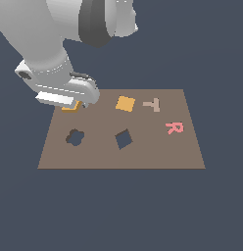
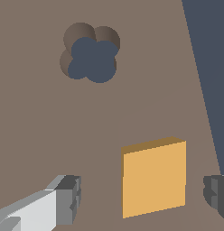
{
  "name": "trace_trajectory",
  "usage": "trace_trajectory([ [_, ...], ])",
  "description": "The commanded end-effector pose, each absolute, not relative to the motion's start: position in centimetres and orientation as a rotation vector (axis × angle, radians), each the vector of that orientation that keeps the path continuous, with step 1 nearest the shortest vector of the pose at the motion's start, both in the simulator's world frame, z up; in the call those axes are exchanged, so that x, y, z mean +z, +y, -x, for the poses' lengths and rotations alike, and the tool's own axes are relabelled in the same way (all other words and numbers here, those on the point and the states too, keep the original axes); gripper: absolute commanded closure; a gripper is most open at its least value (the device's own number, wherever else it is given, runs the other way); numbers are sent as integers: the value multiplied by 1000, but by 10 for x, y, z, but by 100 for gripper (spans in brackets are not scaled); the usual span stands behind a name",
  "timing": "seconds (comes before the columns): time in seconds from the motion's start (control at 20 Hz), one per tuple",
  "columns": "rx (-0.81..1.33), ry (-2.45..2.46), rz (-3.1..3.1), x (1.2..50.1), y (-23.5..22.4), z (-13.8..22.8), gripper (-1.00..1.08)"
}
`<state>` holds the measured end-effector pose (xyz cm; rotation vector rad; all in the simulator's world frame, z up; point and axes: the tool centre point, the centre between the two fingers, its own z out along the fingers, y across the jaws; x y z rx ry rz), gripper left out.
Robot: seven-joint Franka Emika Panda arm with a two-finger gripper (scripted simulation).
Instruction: Insert a designated object into the corresponding slot on a board.
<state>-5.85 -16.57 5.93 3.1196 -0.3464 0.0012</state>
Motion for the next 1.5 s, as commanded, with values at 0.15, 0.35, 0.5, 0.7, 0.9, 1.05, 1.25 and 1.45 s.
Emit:
trace_trajectory([
  [0.15,0,-366,-3120,50,-177,63,-92],
  [0.35,-2,-366,-3119,48,-176,63,-92],
  [0.5,-1,-366,-3119,39,-177,63,-92],
  [0.7,0,-366,-3120,30,-177,63,-92],
  [0.9,0,-366,-3120,30,-177,63,108],
  [1.05,0,-366,-3120,30,-177,63,108],
  [1.25,0,-366,-3120,30,-177,63,108],
  [1.45,0,-361,-3121,31,-176,62,108],
])
